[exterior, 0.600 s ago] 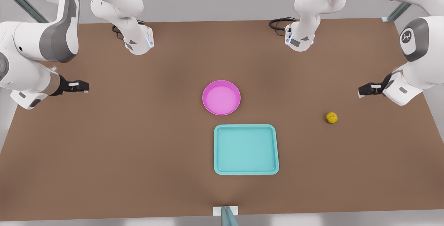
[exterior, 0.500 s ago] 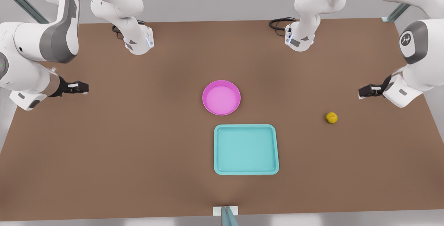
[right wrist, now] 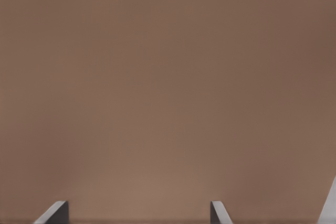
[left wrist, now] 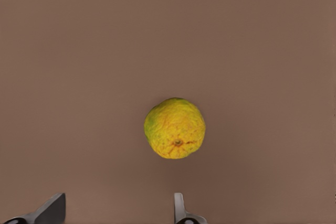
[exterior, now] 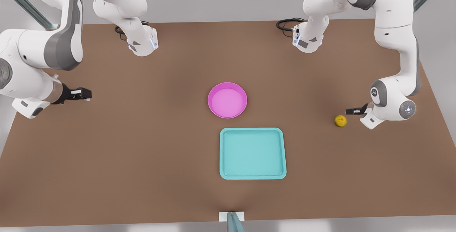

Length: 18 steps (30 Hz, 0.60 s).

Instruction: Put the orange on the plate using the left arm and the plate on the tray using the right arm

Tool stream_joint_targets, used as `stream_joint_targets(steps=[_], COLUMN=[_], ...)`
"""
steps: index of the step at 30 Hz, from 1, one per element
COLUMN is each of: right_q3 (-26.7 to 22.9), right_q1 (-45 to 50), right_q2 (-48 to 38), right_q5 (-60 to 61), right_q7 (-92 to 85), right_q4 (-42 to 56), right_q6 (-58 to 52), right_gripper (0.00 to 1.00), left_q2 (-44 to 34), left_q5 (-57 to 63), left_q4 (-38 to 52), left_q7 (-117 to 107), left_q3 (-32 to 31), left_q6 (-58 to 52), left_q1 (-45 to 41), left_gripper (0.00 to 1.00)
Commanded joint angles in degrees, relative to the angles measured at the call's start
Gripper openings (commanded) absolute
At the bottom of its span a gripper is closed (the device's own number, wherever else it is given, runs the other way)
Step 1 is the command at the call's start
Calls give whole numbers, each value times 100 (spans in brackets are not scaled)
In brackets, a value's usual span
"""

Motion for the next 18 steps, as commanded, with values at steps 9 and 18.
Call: stream_joint_targets(steps=[9, 18], right_q3=[-20, -73], right_q1=[-9, -9], right_q2=[61, 88], right_q5=[-3, -3], right_q7=[-138, -155], right_q4=[-18, -1], right_q6=[-22, -40], right_gripper=[100, 100], left_q2=[338, 637], left_q5=[-31, -40], left_q4=[-22, -4], left_q7=[753, 525], left_q3=[-35, -62], left_q6=[904, 913], left_q1=[-215, -321], left_gripper=[100, 100])
